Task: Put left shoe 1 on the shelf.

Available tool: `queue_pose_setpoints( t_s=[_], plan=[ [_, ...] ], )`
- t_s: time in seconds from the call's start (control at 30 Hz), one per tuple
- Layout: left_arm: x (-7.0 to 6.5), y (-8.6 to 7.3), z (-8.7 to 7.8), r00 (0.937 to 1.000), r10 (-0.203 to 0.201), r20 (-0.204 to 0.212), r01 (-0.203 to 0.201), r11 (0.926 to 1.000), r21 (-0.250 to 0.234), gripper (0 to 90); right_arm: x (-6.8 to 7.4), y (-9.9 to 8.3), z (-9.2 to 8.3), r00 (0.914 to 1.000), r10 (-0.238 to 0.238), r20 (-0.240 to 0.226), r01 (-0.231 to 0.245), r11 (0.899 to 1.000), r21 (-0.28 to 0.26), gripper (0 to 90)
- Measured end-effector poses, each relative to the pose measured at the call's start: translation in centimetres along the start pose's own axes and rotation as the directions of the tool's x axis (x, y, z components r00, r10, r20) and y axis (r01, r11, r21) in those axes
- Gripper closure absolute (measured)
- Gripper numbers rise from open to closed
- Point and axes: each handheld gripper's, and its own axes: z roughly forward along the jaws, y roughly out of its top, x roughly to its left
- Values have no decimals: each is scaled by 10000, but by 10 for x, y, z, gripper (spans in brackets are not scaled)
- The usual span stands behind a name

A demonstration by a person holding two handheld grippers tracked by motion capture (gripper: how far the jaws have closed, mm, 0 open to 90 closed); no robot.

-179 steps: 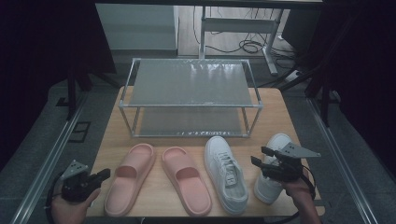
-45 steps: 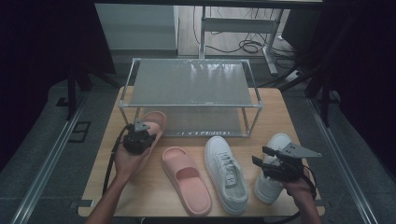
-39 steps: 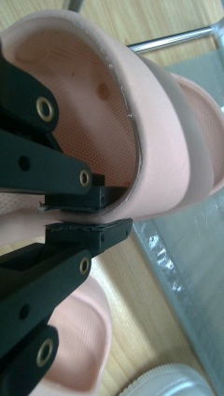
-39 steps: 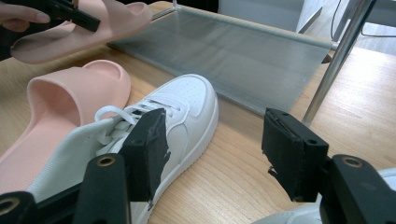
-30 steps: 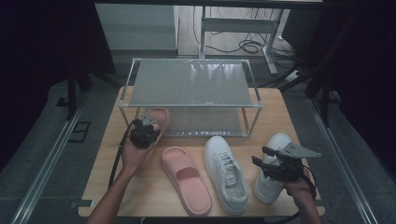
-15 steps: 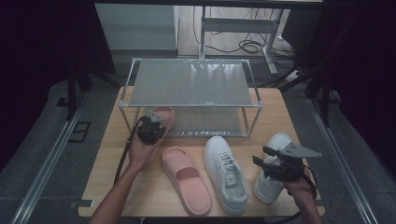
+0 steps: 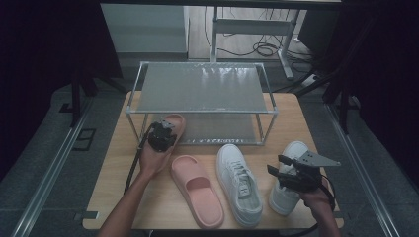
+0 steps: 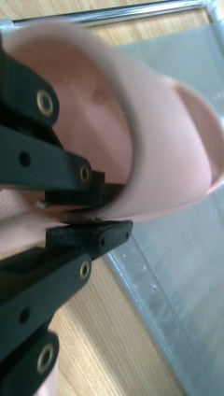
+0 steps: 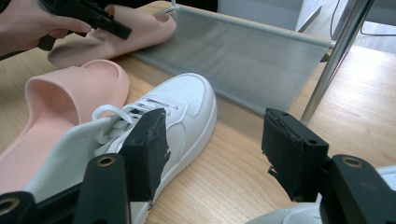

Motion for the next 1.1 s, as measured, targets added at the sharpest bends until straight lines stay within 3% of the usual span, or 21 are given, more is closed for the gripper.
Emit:
queue_pose_setpoints(
  t_s=[0.2, 0.6, 0.73, 0.9, 1.1],
  plan=[
    [0, -2, -13, 9999, -92, 101, 92, 10000, -10, 599, 0, 0, -1, 10000, 0, 1, 0, 10000, -10, 408],
    [4, -33, -48, 9978, -386, 543, 394, 9991, -137, 555, 1, 1, -1, 10000, -54, 9, 54, 10000, -1, 408],
    [4, -44, -59, 9971, -391, 656, 413, 9986, -323, 618, 2, 1, 0, 10000, -42, -7, 42, 10000, 4, 408],
    [4, -59, -70, 9957, -370, 849, 406, 9984, -405, 795, 2, 1, 0, 10000, -44, 16, 44, 10000, -4, 408],
    [4, -78, -83, 9939, -388, 1034, 429, 9984, -371, 872, 2, 1, -1, 10000, -46, 5, 46, 10000, -13, 408]
  ],
)
